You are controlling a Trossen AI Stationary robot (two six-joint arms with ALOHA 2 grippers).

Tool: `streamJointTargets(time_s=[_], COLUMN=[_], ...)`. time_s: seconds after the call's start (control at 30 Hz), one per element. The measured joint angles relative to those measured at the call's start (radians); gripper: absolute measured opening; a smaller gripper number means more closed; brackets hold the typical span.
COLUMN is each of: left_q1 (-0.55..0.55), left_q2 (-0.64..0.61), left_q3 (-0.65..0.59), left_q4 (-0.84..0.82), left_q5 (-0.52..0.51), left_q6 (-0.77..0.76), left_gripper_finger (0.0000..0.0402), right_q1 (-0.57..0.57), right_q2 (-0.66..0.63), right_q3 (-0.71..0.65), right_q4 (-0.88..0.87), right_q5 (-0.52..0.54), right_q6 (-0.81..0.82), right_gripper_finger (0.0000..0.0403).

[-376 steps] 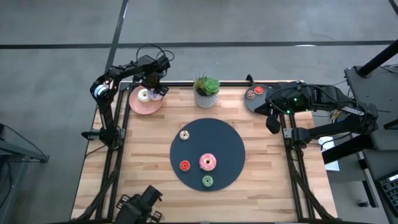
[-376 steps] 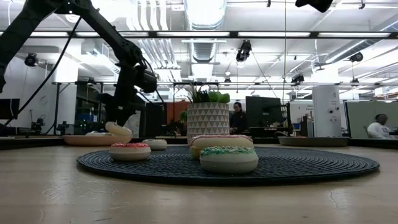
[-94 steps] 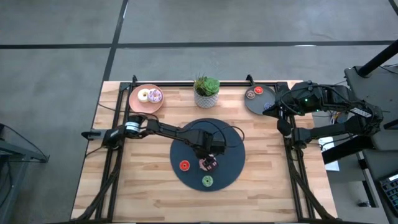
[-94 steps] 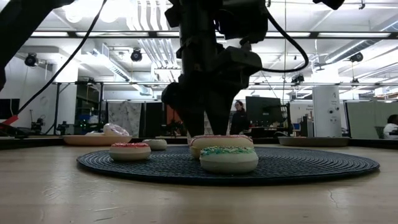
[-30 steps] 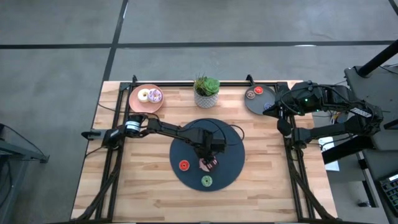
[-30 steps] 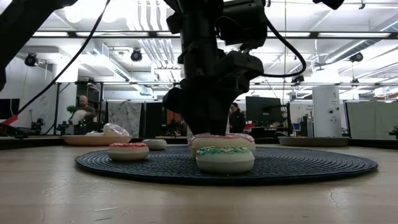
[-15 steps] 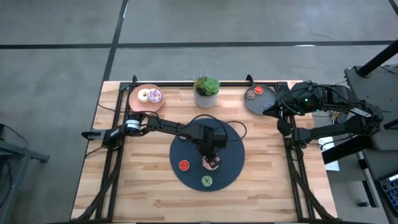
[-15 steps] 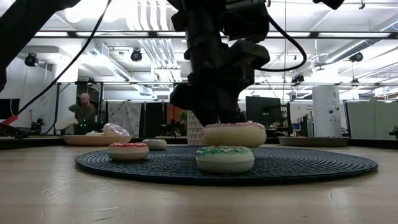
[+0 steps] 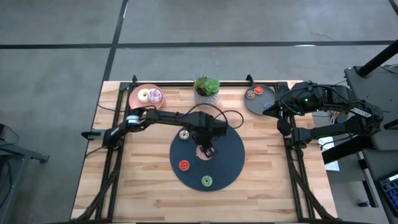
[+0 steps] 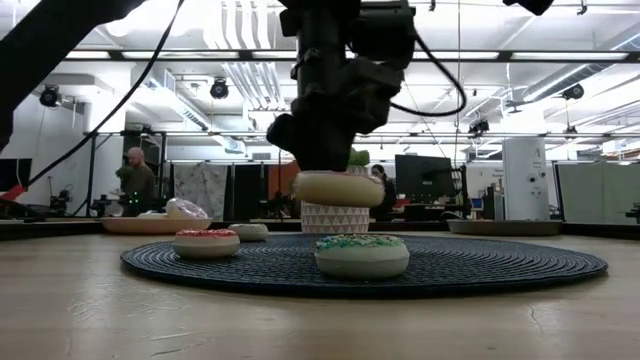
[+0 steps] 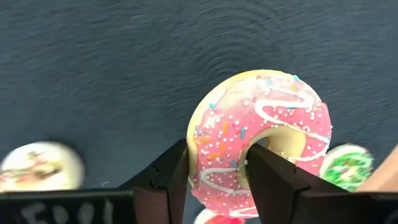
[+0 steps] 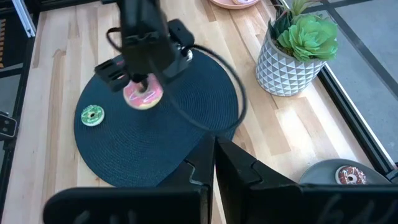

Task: Pick & Place donuts
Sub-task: Put the large pink donut on the pink plate

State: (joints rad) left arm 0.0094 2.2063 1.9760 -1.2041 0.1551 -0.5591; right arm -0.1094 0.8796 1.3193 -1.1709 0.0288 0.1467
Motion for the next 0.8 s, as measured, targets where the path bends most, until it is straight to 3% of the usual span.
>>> streamJointTargets(time_s=[0.47, 0.8], left_q1=[0.087, 0.152], left_q2=[-0.036, -0.100], left_q3=[0.021, 0.016], left_q4=[-0.236, -0.262], left_q5=[-0.115, -0.201], left_q6=[0.081, 0.110], left_gripper_finger=[0.0127, 0.0127], right_q1=[0.000, 0.000], right_q2=[0.000, 0.000], right_q3=[0.000, 0.000], right_q4=[0.002, 0.007], right_q5=[0.000, 0.001], right_q6=[-0.001, -0.001], right_gripper_finger=[0.0009, 0.0009])
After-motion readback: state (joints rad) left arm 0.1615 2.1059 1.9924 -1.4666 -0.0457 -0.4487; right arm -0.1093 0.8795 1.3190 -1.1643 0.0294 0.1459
